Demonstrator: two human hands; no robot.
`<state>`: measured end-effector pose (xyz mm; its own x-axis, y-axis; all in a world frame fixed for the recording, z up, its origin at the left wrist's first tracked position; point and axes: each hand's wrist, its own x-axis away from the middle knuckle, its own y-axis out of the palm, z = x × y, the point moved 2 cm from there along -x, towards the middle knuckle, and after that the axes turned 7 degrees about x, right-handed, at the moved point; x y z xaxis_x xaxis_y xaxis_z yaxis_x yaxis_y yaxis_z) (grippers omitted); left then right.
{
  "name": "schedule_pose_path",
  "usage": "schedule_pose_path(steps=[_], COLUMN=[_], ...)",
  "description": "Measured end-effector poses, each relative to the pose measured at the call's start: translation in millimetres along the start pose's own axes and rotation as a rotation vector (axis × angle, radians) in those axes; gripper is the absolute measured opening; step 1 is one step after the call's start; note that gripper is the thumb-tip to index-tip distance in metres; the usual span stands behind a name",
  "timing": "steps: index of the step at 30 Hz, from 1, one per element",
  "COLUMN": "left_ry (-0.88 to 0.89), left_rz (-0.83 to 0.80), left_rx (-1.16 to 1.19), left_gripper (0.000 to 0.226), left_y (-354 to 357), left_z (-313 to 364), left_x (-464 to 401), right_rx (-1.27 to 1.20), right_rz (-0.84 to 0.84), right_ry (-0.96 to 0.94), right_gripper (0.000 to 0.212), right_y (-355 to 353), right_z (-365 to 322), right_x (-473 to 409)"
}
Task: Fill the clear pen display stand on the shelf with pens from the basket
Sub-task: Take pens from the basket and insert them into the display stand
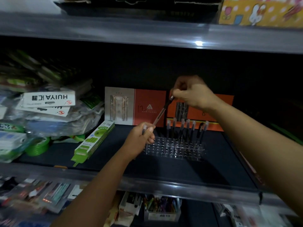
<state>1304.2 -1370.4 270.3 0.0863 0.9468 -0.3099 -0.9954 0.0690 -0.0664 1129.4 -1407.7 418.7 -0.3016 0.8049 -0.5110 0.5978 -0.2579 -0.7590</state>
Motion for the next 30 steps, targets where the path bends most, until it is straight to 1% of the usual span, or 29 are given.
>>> schedule_pose_path(steps=[5, 7, 11, 15, 22, 26, 30], left_ry=[-0.003, 0.005, 0.023, 0.028, 0.030, 0.034, 0.033], left_rz=[0.046, 0.054, 0.047, 0.037, 0.027, 0.027, 0.023], left_rx=[-0.031, -0.042, -0.046, -0.034, -0.018, -0.024, -0.024], left_gripper=[0.016, 0.015, 0.017, 0.018, 0.018, 0.017, 0.016], left_y=[-5.8, -6.0, -4.1, -3.5, -5.1, -6.2, -6.1], left_z=[-4.1, -3.8, -2.2, -3.2, -6.1, -7.6, -9.5], left_x=[-2.3, -3.8, -5.6, -7.2, -8.8, -10.1, -10.6], right_rx=[0.043, 0.091, 0.194, 0.249, 0.252, 0.232, 0.220], right_rz=[-0.036, -0.074, -0.142, -0.185, -0.251, -0.301, -0.315], right_ry=[0.031, 0.011, -0.039, -0.081, -0.084, -0.088, -0.079], right_gripper=[0.012, 0.011, 0.018, 0.020, 0.016, 0.018, 0.017], right_y=[1.7, 6.8, 21.9, 37.3, 54.6, 54.8, 56.6], right_z=[6.9, 9.1, 12.0, 17.9, 24.0, 21.2, 21.9], right_x=[-1.6, -1.2, 0.0, -2.1, -2.8, -3.2, -0.7])
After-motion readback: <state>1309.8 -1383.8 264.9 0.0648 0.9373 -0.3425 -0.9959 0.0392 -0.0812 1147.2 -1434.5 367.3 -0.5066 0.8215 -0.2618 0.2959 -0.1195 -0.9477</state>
